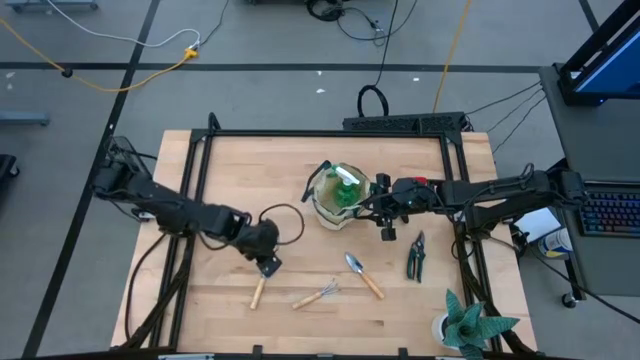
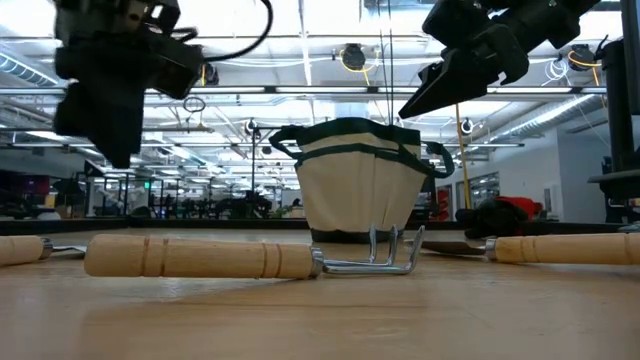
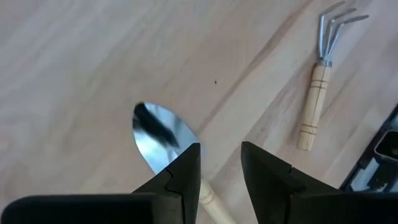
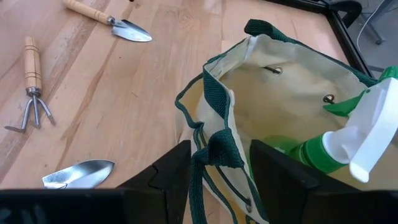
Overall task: Pick & Place Garden tools in Gardening bag
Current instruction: Put the left brown trowel into the brown gardening bag
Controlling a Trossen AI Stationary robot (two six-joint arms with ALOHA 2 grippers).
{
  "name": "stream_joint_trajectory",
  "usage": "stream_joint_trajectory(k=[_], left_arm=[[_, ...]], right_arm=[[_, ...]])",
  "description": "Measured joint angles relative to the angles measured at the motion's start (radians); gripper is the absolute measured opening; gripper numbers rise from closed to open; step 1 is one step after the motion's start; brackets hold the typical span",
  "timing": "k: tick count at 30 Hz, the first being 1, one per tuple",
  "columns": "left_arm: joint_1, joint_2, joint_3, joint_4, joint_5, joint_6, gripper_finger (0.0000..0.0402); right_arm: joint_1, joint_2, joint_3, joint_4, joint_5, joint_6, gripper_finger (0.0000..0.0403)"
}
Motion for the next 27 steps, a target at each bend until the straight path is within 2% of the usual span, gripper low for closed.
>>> stream_joint_trajectory(k=[10,19,27], left_arm=[[-0.192,0.035,0.000,0.001,-0.176,-0.302,0.0117],[-0.307,0.162,-0.001,0.006,-0.170,-0.537,0.0117],[-0.324,0.253,0.000,0.103,-0.173,-0.564,0.0117]], right_arm=[[0.000,0.000,0.000,0.000,0.000,-0.006,0.0155],[0.000,0.000,0.000,0.000,0.000,-0.011,0.0155],[0.000,0.000,0.000,0.000,0.000,-0.008,0.0155]])
